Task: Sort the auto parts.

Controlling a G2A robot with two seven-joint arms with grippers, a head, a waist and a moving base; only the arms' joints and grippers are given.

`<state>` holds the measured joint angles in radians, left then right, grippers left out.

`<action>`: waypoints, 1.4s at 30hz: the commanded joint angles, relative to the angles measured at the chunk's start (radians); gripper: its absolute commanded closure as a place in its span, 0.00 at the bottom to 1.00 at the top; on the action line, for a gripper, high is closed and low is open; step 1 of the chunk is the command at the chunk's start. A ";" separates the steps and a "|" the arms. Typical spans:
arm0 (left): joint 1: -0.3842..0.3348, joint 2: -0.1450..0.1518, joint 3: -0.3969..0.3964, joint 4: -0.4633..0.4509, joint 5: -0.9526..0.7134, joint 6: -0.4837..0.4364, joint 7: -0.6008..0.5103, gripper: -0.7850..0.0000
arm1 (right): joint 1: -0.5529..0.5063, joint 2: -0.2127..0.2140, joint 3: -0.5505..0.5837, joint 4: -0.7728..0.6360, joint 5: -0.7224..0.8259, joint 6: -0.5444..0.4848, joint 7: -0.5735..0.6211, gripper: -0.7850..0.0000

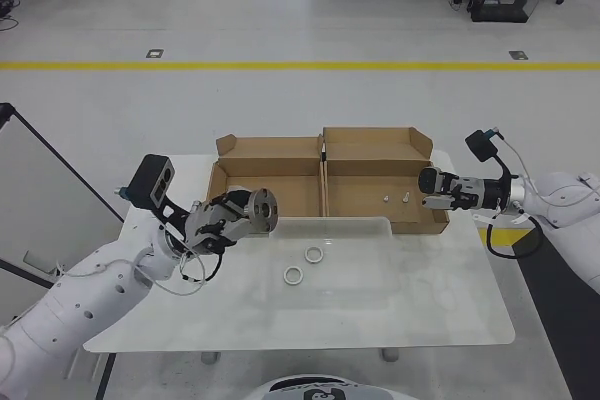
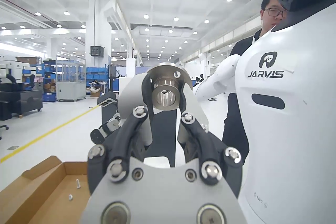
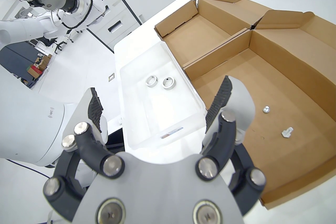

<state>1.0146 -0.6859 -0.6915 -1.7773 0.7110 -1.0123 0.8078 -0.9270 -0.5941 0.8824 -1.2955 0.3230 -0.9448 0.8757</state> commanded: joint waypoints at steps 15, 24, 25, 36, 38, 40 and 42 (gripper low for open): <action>0.012 -0.004 0.000 -0.013 -0.036 0.008 0.000 1.00 | 0.000 0.000 0.000 0.000 0.000 0.000 0.000 0.00; 0.061 -0.012 -0.040 -0.107 -0.252 0.000 0.000 1.00 | 0.000 0.000 0.000 0.000 0.000 0.000 0.000 0.00; 0.064 -0.012 -0.044 -0.114 -0.261 0.000 0.000 1.00 | 0.000 0.000 0.000 0.000 0.000 0.000 0.000 0.00; 0.128 -0.018 -0.086 -0.219 -0.380 0.000 0.000 1.00 | 0.000 0.000 0.000 0.000 0.000 0.000 0.000 0.00; 0.141 -0.022 -0.101 -0.237 -0.397 0.000 0.000 1.00 | 0.000 0.000 0.000 0.000 0.000 0.000 0.000 0.00; 0.156 -0.027 -0.117 -0.251 -0.416 0.000 0.000 1.00 | 0.000 0.000 0.000 0.000 0.000 0.000 0.000 0.00; 0.171 -0.034 -0.135 -0.274 -0.442 0.000 0.000 1.00 | 0.000 0.000 0.000 0.000 0.000 0.000 0.000 0.00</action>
<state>1.1781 -0.7165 -0.8179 -2.0407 0.2819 -1.0123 0.8079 -0.9270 -0.5941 0.8824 -1.2955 0.3230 -0.9448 0.8757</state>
